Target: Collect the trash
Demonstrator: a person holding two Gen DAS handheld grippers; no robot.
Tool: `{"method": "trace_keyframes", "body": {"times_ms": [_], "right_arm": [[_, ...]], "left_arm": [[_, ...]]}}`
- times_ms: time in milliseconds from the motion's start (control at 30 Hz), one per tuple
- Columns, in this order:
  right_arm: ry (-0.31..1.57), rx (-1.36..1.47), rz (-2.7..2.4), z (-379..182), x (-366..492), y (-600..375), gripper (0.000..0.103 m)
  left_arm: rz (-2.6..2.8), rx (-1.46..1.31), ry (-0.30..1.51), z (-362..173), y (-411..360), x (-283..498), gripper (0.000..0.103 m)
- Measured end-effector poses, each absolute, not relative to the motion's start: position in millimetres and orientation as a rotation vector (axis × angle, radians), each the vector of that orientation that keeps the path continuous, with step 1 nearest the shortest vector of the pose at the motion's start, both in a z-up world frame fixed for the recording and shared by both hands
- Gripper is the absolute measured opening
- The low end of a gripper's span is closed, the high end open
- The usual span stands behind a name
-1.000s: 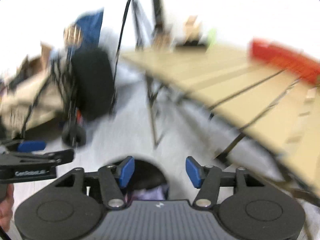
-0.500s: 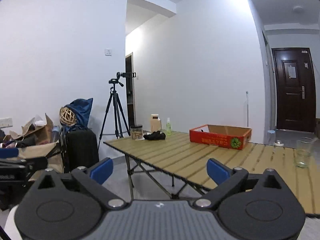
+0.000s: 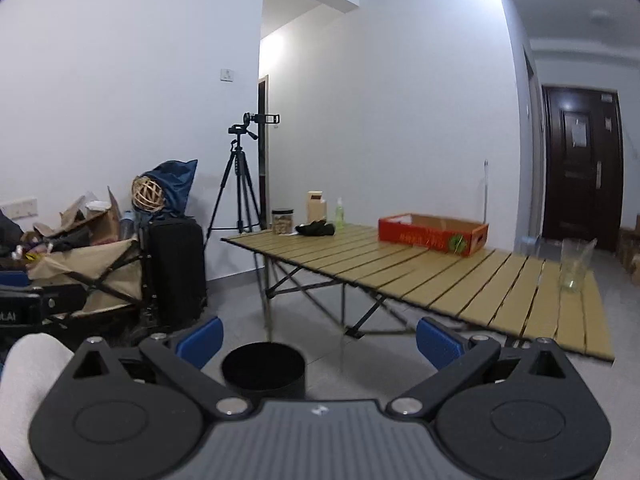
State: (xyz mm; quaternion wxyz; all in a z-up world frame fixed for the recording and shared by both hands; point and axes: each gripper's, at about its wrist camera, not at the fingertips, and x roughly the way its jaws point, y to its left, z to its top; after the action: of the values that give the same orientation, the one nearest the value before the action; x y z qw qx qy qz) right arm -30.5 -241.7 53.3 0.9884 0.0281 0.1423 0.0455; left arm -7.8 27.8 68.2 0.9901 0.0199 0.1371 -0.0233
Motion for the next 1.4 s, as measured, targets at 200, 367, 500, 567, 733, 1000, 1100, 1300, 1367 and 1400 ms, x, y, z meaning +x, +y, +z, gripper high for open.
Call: {"method": "trace_keyframes", "body": {"times_ms": [200, 367, 500, 567, 733, 1000, 1100, 1300, 1367, 1400], "right_arm": [[0.243, 0.055, 0.1, 55.4, -49.0, -233.4, 0.103], [0.237, 0.043, 0.106, 56.8, -52.4, -228.3, 0.103], [0.236, 0.043, 0.107, 56.3, -51.1, -227.6, 0.103], [0.242, 0.052, 0.107, 55.6, -48.7, -229.1, 0.103], [0.242, 0.057, 0.114, 55.8, -47.8, -229.7, 0.103], [0.231, 0.055, 0.109, 56.6, -49.1, -225.8, 0.103], [0.223, 0.061, 0.11, 56.4, -50.6, -226.1, 0.103], [0.229, 0.075, 0.133, 55.1, -49.8, -226.4, 0.103], [0.23, 0.073, 0.134, 55.5, -49.4, -225.5, 0.103], [0.229, 0.072, 0.131, 55.6, -49.3, -225.6, 0.103]], "left_arm": [[-0.043, 0.041, 0.262, 68.3, 33.2, -24.3, 0.103], [-0.037, 0.031, 0.257, 69.1, 37.8, -29.2, 0.103], [-0.044, 0.034, 0.259, 68.9, 37.2, -30.2, 0.103], [-0.047, 0.036, 0.261, 68.8, 36.8, -29.2, 0.103], [-0.049, 0.036, 0.265, 68.4, 37.9, -26.4, 0.103], [-0.047, 0.037, 0.265, 66.9, 41.3, -26.2, 0.103], [-0.045, 0.039, 0.264, 67.1, 40.7, -26.7, 0.103], [-0.042, 0.036, 0.263, 67.9, 40.3, -27.4, 0.103], [-0.043, 0.036, 0.261, 68.7, 40.9, -27.9, 0.103], [-0.042, 0.037, 0.26, 68.8, 40.9, -28.4, 0.103]]}}
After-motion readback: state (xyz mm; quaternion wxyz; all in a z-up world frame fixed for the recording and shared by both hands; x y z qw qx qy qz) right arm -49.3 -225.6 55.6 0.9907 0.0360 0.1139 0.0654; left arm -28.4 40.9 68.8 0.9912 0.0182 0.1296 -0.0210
